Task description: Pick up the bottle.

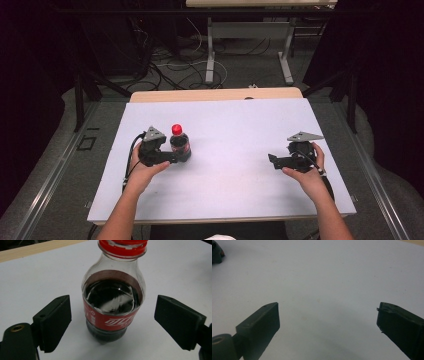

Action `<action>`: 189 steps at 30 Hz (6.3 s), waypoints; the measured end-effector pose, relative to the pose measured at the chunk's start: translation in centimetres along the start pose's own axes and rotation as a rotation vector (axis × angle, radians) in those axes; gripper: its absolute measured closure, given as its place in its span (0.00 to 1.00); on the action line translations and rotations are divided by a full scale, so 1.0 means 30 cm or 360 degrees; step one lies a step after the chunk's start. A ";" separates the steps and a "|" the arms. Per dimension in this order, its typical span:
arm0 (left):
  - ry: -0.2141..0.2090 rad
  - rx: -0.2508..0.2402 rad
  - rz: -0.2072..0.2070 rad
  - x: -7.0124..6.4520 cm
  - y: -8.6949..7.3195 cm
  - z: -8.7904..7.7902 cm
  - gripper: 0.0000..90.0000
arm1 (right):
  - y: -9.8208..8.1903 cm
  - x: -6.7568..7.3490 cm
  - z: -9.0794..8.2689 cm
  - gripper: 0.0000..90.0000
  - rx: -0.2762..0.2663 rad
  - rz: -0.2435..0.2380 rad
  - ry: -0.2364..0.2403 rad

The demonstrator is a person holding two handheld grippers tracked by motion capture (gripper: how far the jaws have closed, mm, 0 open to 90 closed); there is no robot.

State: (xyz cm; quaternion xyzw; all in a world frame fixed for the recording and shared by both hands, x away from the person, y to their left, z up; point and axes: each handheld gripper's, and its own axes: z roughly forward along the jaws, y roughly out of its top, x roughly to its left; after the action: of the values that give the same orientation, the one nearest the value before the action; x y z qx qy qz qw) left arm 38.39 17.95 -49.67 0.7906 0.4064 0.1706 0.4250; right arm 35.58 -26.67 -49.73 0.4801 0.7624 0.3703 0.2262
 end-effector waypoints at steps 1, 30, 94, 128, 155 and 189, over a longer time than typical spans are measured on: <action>0.0005 0.0016 0.0015 0.001 0.002 0.008 0.16 | 0.000 0.000 0.000 0.05 0.0000 0.0000 0.0000; 0.0055 -0.0006 0.0006 -0.006 -0.027 0.102 0.30 | -0.015 -0.007 0.022 0.08 0.0021 0.0025 0.0020; -0.0063 -0.0058 0.0101 -0.164 0.044 -0.074 0.33 | 0.002 0.056 0.017 0.15 0.0000 -0.0074 0.0126; -0.0197 0.0038 0.0259 -0.332 0.041 -0.022 0.33 | 0.088 0.178 -0.061 0.28 -0.0017 -0.0161 0.0333; -0.0222 0.0051 0.0274 -0.369 0.027 0.005 0.33 | 0.297 0.378 -0.080 0.44 -0.0047 -0.0455 0.0669; -0.0282 0.0056 0.0315 -0.428 0.022 0.019 0.33 | 0.357 0.542 -0.070 0.66 -0.0043 -0.0418 0.0701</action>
State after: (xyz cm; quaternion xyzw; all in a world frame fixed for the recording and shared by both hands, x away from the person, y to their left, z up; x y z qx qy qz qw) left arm 31.21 7.33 -48.49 0.8462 0.2902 0.1340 0.4264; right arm 33.06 -9.94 -39.88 0.2816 0.8441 0.4435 0.1072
